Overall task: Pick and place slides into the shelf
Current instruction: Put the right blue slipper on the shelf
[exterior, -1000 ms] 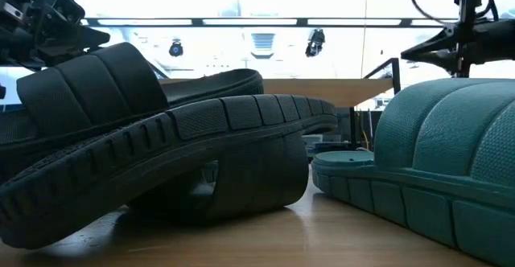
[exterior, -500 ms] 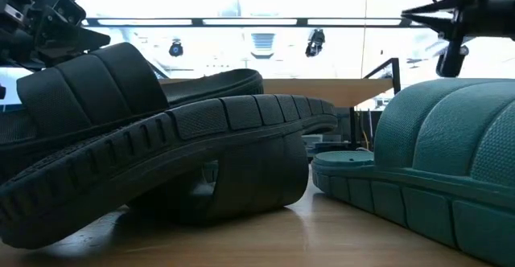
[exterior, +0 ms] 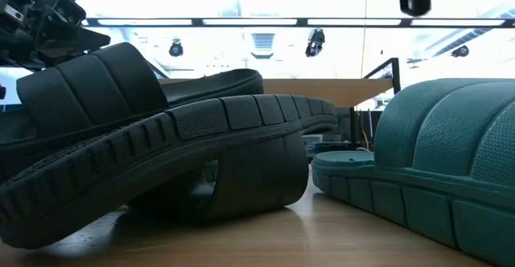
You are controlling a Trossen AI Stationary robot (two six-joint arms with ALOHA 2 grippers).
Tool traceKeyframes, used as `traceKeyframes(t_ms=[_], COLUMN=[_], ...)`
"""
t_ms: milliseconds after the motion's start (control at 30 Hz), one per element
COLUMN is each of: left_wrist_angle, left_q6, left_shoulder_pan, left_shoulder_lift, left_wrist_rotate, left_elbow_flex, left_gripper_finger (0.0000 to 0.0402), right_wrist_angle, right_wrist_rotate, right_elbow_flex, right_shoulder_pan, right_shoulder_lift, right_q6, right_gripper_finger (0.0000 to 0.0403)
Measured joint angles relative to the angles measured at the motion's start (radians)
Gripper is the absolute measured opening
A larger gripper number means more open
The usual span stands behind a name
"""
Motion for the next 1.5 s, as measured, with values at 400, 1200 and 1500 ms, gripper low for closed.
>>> traceKeyframes(t_ms=[400,1200,1500], left_wrist_angle=[-0.001,-0.002,-0.002], left_q6=[0.0,0.0,0.0], left_shoulder_pan=[0.0,0.0,0.0], left_shoulder_lift=[0.002,0.0,0.0], left_wrist_rotate=[0.0,0.002,0.001], left_elbow_flex=[0.0,0.0,0.0], left_gripper_finger=[0.0191,0.0191,0.0191], right_wrist_angle=[-0.602,-0.767,-0.678], right_wrist_rotate=[-0.355,-0.893,-0.851], right_elbow_flex=[0.635,0.943,0.881], right_shoulder_pan=[0.081,0.207,0.21], right_shoulder_lift=[0.605,1.255,1.278], right_q6=[0.088,-0.346,-0.421], right_gripper_finger=[0.0172,0.0137,0.0137])
